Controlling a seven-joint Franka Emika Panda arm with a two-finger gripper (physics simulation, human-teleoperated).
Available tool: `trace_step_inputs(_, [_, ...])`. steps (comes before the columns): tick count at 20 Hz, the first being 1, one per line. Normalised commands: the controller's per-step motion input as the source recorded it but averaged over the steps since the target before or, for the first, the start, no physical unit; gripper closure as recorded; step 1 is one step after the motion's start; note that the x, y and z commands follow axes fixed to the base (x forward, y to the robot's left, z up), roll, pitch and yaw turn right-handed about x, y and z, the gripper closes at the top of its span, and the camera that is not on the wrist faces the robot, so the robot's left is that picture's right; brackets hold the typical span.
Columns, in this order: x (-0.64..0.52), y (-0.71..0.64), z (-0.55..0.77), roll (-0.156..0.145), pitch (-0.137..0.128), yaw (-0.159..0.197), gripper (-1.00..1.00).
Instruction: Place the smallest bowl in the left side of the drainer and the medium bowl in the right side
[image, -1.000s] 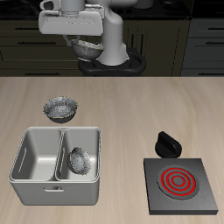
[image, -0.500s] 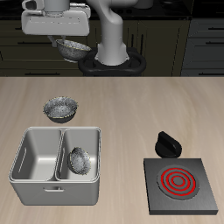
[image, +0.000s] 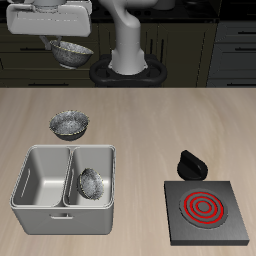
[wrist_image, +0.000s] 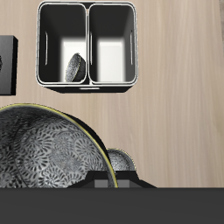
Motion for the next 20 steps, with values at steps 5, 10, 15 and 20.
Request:
trace_step_inputs(5, [0.41, -0.11, 0.11, 0.006, 0.007, 0.014, 1.00])
trace_step_inputs(10, [0.45, -0.16, 0.13, -0.012, 0.004, -0.010, 1.00])
trace_step_inputs(15, [0.27, 0.00, 0.02, 0.013, 0.011, 0.011, 1.00])
trace_step_inputs(20, [0.40, 0.05, 0.03, 0.010, 0.009, 0.021, 1.00])
